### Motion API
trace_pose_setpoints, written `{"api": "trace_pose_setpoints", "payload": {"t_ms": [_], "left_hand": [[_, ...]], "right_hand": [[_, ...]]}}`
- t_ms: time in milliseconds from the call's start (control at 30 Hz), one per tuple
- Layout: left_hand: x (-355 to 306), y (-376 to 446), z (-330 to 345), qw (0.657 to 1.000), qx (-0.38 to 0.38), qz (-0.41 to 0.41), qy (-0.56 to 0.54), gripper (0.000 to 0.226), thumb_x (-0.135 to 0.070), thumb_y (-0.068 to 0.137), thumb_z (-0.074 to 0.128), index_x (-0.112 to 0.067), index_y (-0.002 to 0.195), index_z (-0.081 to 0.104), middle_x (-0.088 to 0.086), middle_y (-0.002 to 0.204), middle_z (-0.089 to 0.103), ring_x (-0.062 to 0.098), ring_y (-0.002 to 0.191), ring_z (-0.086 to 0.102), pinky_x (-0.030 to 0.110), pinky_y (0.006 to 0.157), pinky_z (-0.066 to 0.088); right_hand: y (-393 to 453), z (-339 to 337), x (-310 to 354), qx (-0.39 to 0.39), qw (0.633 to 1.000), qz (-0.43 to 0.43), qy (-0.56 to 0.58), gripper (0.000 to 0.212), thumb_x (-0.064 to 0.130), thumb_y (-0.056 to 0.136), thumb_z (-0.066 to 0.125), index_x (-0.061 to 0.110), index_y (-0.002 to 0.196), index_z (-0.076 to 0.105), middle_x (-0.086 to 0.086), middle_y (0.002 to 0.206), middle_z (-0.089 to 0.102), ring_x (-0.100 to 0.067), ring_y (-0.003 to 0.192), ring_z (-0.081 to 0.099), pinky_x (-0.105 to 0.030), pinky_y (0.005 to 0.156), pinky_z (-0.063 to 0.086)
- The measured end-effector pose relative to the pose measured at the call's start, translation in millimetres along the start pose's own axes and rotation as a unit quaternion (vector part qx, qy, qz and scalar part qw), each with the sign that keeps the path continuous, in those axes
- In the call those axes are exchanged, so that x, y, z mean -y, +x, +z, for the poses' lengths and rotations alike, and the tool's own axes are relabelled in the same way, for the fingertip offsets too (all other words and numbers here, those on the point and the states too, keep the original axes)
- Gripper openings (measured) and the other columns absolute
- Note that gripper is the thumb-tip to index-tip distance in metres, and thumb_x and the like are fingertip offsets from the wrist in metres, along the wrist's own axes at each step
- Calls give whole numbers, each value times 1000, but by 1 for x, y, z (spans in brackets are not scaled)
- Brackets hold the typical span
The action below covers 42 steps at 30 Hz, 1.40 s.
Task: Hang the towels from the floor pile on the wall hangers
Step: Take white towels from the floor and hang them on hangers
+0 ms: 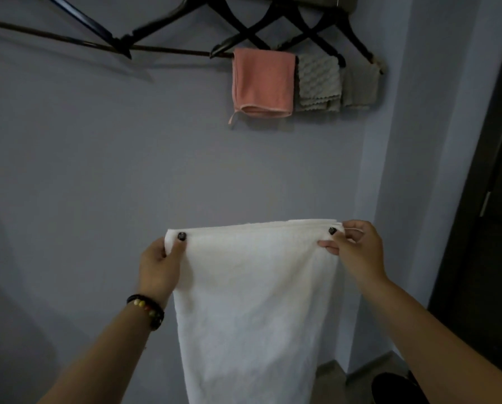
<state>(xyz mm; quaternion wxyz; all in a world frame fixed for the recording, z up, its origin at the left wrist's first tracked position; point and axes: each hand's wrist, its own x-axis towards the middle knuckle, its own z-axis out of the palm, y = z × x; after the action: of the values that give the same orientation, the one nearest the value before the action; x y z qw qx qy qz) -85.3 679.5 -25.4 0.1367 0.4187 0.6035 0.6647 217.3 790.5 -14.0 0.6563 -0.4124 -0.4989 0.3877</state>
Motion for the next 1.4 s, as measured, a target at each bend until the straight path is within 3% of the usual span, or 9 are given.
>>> {"api": "trace_pose_setpoints", "payload": {"t_ms": [200, 367, 533, 700, 833, 933, 1100, 1233, 1400], "left_hand": [[-34, 3, 35, 981, -51, 176, 70, 8, -23, 100, 46, -19, 96, 51, -8, 68, 53, -2, 59, 51, 14, 50, 36], [-47, 22, 74, 955, -29, 288, 72, 12, -21, 95, 45, -32, 96, 49, -14, 71, 57, 1, 66, 56, 9, 54, 38], [-47, 55, 99, 930, 28, 357, 88, 13, -31, 92, 41, -32, 99, 51, -9, 76, 61, 9, 68, 58, 28, 61, 46], [-49, 97, 92, 915, 52, 390, 91, 14, -27, 90, 43, -30, 99, 54, -11, 78, 62, 7, 70, 60, 28, 64, 47], [-47, 132, 79, 906, 51, 406, 106, 12, -29, 91, 45, -32, 98, 54, -11, 82, 61, 7, 70, 60, 26, 64, 46], [-42, 152, 72, 901, 32, 416, 121, 10, -27, 91, 46, -31, 97, 54, -13, 85, 60, 5, 72, 60, 21, 64, 46], [-38, 177, 60, 907, -17, 403, 120, 23, -12, 90, 54, -34, 96, 54, -19, 94, 59, -6, 74, 58, 2, 65, 37], [-33, 192, 55, 918, -52, 376, 116, 12, -17, 92, 53, -29, 93, 53, -13, 88, 59, 2, 67, 56, 5, 58, 37], [-34, 209, 50, 922, -127, 349, 106, 4, -20, 93, 52, -22, 92, 54, -11, 74, 59, -3, 65, 54, 6, 56, 37]], "right_hand": [[36, 5, -6, -11, 984, -33, -175, 51, 16, 72, 77, 23, 115, 52, 3, 104, 66, -18, 92, 66, -31, 76, 51], [58, 18, 9, -23, 970, 7, -241, 74, 24, 83, 71, 18, 144, 30, -14, 135, 40, -18, 97, 48, -27, 86, 39], [46, 85, 15, 36, 936, -263, -230, 49, 46, 92, 46, 18, 131, 52, 4, 123, 45, -3, 113, 45, -15, 101, 32], [64, 151, 3, 143, 942, -288, -91, 38, 41, 93, 38, 16, 93, 67, 8, 95, 65, -4, 92, 61, -15, 81, 43], [75, 191, -2, 193, 930, -308, -53, 33, 35, 94, 39, 24, 63, 44, 13, 59, 44, -3, 55, 40, -20, 56, 33], [85, 211, -9, 197, 912, -349, -85, 35, 41, 94, 42, 36, 61, 32, 14, 52, 37, -3, 48, 34, -17, 51, 26], [101, 224, -38, 191, 895, -365, -169, 44, 68, 89, 39, 36, 61, 28, 11, 48, 32, -7, 42, 32, -20, 46, 25], [112, 227, -58, 114, 843, -463, -249, 44, 59, 93, 41, 24, 67, 48, 15, 51, 27, -5, 44, 28, -16, 44, 24], [122, 234, -96, 52, 816, -475, -326, 52, 53, 98, 35, 13, 75, 60, 5, 52, 49, -14, 38, 47, -20, 38, 33]]}}
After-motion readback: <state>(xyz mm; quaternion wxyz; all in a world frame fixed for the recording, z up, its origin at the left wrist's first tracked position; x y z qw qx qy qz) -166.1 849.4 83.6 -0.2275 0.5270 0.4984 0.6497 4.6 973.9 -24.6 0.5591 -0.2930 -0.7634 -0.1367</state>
